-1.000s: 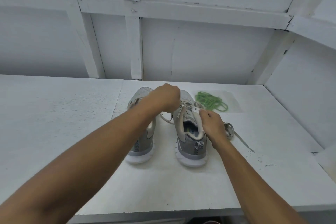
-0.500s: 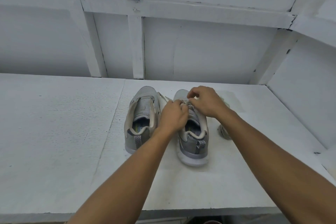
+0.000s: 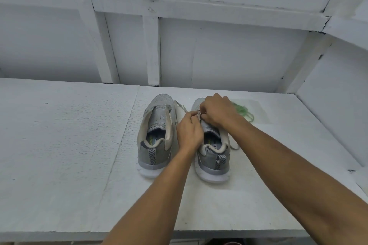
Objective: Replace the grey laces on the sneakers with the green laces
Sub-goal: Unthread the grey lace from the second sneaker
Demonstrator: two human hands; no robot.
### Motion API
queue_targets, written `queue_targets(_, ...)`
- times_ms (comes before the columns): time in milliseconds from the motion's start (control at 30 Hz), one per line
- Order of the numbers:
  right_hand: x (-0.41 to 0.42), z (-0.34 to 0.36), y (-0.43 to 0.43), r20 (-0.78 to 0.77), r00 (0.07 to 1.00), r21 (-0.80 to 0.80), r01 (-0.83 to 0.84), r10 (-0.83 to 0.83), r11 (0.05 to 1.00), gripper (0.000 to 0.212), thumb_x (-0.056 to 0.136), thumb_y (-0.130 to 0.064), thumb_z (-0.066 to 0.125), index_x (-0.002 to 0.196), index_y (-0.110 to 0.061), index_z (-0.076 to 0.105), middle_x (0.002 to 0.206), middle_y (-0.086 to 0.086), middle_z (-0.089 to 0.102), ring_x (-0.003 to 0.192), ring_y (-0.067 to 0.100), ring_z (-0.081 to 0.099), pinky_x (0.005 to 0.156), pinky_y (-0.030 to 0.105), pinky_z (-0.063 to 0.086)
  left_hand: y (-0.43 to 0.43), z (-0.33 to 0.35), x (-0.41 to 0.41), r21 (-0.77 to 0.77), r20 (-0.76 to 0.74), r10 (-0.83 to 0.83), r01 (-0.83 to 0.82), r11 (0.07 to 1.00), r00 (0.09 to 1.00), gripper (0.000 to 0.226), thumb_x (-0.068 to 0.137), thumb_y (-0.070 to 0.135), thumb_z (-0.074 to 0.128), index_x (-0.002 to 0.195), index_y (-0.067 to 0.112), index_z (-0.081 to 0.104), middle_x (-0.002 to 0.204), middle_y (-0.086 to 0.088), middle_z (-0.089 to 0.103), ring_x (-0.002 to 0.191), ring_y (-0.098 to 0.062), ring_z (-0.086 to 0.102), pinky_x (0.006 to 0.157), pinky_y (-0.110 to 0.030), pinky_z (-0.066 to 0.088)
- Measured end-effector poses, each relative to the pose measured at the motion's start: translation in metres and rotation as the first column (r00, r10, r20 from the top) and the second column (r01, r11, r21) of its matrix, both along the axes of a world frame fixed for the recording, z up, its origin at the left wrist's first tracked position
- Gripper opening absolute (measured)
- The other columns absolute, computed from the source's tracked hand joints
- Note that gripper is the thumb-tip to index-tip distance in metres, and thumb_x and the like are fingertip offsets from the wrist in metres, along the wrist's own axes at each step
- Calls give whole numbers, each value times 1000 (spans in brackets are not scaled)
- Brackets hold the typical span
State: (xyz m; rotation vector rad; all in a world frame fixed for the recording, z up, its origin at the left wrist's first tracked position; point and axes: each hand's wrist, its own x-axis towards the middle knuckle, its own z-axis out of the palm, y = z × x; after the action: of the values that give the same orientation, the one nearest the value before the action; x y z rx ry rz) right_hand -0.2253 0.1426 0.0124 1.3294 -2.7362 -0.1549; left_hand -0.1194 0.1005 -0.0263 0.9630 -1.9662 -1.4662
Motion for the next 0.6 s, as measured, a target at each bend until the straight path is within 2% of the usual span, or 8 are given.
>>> queue_targets(100,-3,7,2,-71,995,5,70,-69,998,20,89,-27,51,103,-24,65,114,0,61,115,26,47,94,40,34,2,-1,-1,20,-26,18,-17,1000,999,35,98,14,36,121,14,63,122,-8,65,114,-24,56,92,-29,42)
queue_targets(167,-13,15,8,-103,972,-69,205,-211,976,25,87,-25,52,108,-18,64,116,5,62,116,30,50,94,39,38,3,-2,-1,32,-36,30,-29,999,999,35,99,13,35,120,14,63,119,-7,65,110,-23,56,87,-26,40)
queue_targets(267,-28,22,19,77,920,-77,389,-384,918,29,87,-22,55,115,-13,59,124,10,59,118,33,51,95,40,39,3,-3,0,52,-41,47,-45,998,998,35,99,13,35,120,14,63,117,-7,65,107,-22,56,82,-24,38)
queue_targets(333,-27,22,17,224,922,-73,338,-315,938,36,87,-22,56,122,-16,54,131,9,54,122,31,48,98,41,38,3,-3,0,53,-36,53,-51,997,998,35,99,14,35,120,14,63,117,-7,65,107,-22,56,83,-24,38)
queue_targets(400,-17,20,8,252,952,-82,200,-174,976,35,87,-26,59,121,-21,57,132,5,52,123,29,46,99,42,37,3,-3,-2,50,-41,56,-54,997,998,34,99,14,36,118,13,64,117,-8,66,108,-24,56,85,-26,41)
queue_targets(500,-1,11,-3,93,993,8,78,-79,997,22,88,-26,56,107,-22,65,123,2,55,119,28,44,98,43,37,4,-4,-3,44,-36,59,-58,997,998,34,98,14,37,118,13,64,117,-9,66,110,-25,57,87,-28,41)
queue_targets(600,3,3,-6,-20,999,84,41,-40,996,23,90,-23,52,108,-19,67,120,2,57,118,27,44,96,43,36,3,-5,-3,33,-29,54,-53,998,998,35,98,14,36,120,13,63,119,-9,66,110,-24,56,85,-26,40)
